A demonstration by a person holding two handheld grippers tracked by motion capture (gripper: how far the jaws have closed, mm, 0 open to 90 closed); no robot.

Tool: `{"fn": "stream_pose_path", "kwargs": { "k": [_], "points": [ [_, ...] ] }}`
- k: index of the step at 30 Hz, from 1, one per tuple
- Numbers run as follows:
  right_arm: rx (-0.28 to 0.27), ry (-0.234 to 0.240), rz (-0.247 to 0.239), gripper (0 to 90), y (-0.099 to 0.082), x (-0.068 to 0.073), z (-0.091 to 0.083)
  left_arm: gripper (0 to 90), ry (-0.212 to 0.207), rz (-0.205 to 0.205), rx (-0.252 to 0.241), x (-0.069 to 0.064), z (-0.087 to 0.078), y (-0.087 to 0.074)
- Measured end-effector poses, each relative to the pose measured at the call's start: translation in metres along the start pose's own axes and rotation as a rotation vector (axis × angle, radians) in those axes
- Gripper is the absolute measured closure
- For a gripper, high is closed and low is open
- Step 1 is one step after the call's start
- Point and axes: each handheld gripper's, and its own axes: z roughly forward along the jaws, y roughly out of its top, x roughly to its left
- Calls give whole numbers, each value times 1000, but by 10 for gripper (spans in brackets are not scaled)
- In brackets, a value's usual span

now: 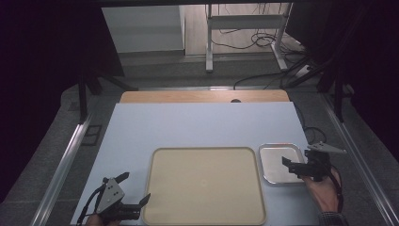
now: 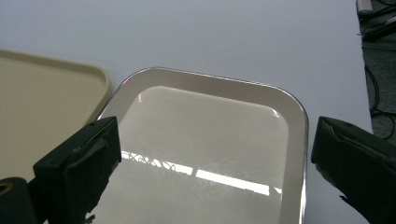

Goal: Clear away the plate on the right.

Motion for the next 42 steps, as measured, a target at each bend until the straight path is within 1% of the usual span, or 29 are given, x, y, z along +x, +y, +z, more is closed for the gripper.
{"fn": "stream_pose_path", "kwargs": {
  "k": [1,3,5,8,10,11,12,13,18,22,23,24,28,29,30,32,33,36,38,39,40,41,42],
  "points": [
    [0,0,0,12,0,0,0,29,0,0,0,0,0,0],
    [5,-14,17,8,1,-4,2,29,2,1,1,0,0,0],
    [27,-29,31,7,1,-7,6,29,2,3,3,0,0,0],
    [60,-39,51,11,0,-13,9,30,3,6,3,-1,0,0],
    [77,-51,55,45,0,-16,10,30,4,11,4,-1,0,0],
    [77,-51,55,45,0,-16,10,29,4,11,4,-1,0,0],
    [93,-59,60,81,0,-20,11,29,5,13,6,-1,1,0],
    [105,-64,61,96,0,-23,11,29,6,16,9,-1,1,1],
    [122,-81,84,203,2,-34,10,30,8,32,16,-2,1,1],
    [120,-77,100,258,3,-40,9,30,8,30,15,-3,1,1],
    [121,-76,109,282,3,-41,9,29,8,29,14,-3,1,1],
    [135,-64,121,327,4,-44,9,30,9,30,16,-3,1,1],
    [159,-56,130,440,5,-48,12,29,9,32,18,-3,1,1],
    [159,-56,130,440,5,-48,12,29,9,32,18,-3,1,1],
    [170,-55,131,493,6,-49,14,30,9,29,15,-3,2,1],
    [181,-59,130,539,7,-50,16,30,10,29,15,-3,2,1],
    [196,-56,137,559,8,-50,17,29,10,29,15,-3,2,1],
    [233,-69,133,626,8,-50,21,29,12,33,17,-3,2,1],
    [254,-69,136,664,8,-50,23,29,12,41,24,-3,2,1],
    [263,-67,149,684,8,-51,24,30,11,42,24,-3,2,1],
    [269,-76,159,697,7,-51,24,29,12,42,24,-3,2,1],
    [269,-76,159,697,7,-51,24,29,12,42,24,-3,2,1],
    [268,-72,197,751,7,-53,23,30,12,43,25,-3,2,1]
  ]
}}
